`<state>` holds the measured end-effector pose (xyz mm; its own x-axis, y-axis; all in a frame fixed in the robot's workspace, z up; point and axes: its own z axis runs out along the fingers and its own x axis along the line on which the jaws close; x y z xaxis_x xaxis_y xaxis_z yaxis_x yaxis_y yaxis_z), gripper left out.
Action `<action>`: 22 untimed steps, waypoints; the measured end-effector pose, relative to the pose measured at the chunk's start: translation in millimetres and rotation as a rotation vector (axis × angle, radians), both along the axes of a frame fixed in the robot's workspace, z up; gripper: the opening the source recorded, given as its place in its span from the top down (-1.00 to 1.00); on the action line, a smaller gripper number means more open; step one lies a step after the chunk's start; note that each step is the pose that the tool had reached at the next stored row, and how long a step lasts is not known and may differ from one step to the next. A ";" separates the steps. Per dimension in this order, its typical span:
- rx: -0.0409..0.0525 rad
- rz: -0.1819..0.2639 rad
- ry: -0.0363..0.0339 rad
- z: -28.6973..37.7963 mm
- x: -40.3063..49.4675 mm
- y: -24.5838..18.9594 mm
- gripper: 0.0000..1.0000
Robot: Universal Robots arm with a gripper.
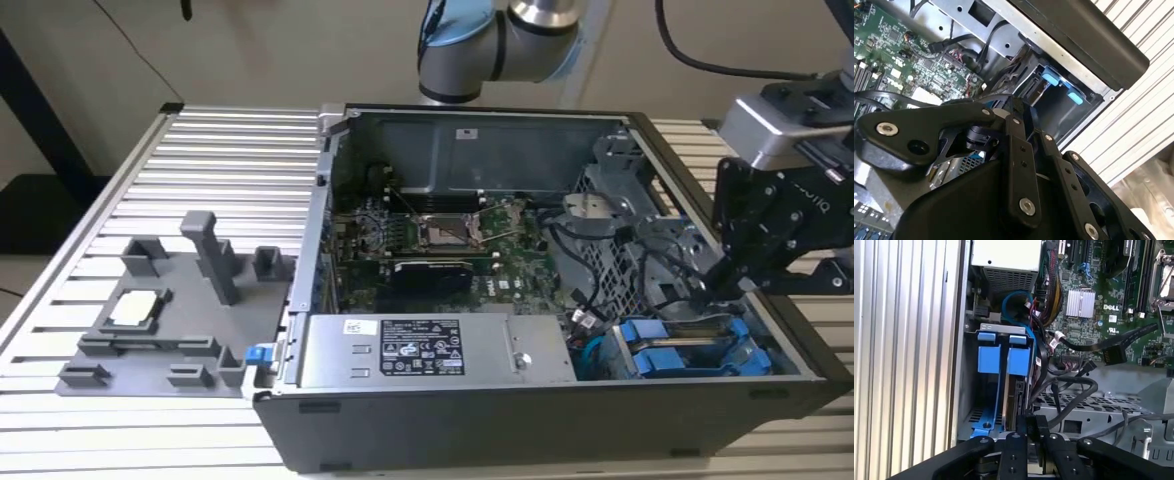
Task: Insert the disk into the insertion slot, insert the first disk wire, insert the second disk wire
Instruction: 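Insert the first disk wire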
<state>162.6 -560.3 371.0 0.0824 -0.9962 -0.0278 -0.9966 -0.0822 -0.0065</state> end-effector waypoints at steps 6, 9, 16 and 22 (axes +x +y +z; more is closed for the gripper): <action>0.0089 -0.002 0.0042 -6.1 2.8 -2.8 0.62; 0.0113 -0.004 0.0050 -8.4 3.9 -3.4 0.62; 0.0114 -0.008 0.0073 -14.2 5.7 -6.1 0.62; 0.0116 -0.010 0.0073 -19.4 6.4 -6.5 0.62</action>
<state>169.0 -566.8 351.6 0.0720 -0.9966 -0.0398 -0.9974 -0.0721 -0.0001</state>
